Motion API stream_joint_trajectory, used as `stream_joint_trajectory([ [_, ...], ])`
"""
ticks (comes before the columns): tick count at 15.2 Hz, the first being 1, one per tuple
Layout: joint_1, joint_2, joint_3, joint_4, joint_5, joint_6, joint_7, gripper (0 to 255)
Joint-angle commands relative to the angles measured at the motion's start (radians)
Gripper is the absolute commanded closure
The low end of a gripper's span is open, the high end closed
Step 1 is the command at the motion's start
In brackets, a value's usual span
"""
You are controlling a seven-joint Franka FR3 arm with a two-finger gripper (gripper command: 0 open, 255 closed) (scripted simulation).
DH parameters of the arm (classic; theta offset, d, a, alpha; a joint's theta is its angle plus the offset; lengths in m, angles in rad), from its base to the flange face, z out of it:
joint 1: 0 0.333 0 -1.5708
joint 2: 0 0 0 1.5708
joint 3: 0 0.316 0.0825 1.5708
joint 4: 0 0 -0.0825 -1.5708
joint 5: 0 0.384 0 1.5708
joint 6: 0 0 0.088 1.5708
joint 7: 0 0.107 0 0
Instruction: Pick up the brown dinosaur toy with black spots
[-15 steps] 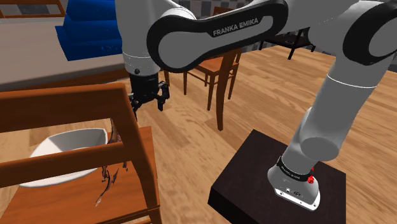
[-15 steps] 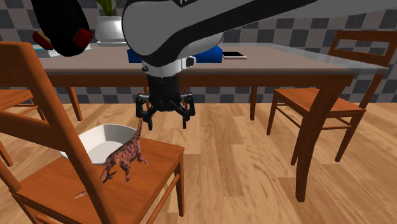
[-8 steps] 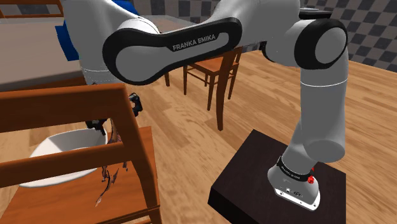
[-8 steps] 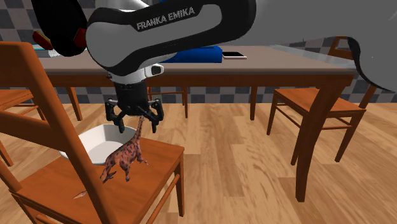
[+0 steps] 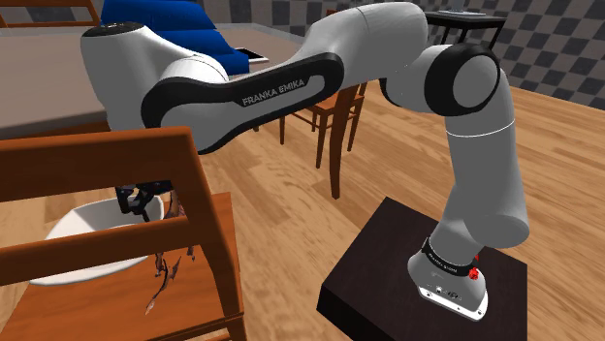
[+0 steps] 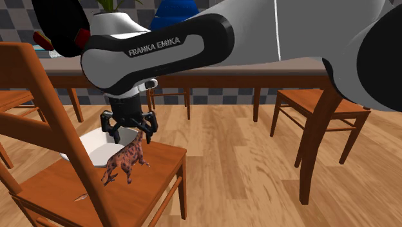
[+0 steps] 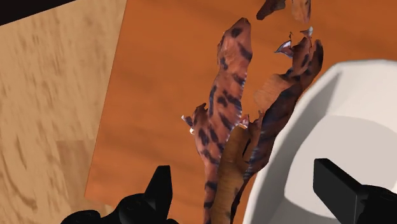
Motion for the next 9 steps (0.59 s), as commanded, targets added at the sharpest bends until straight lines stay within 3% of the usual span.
stream_joint_trajectory([
  [1, -0.002, 0.005, -0.002, -0.025, -0.005, 0.03, 0.005, 0],
  [3, -0.002, 0.005, -0.002, -0.026, -0.005, 0.03, 0.005, 0],
  [4, -0.001, 0.006, -0.002, -0.026, -0.005, 0.031, 0.006, 255],
  [9, -0.001, 0.005, -0.002, -0.027, -0.005, 0.031, 0.007, 255],
])
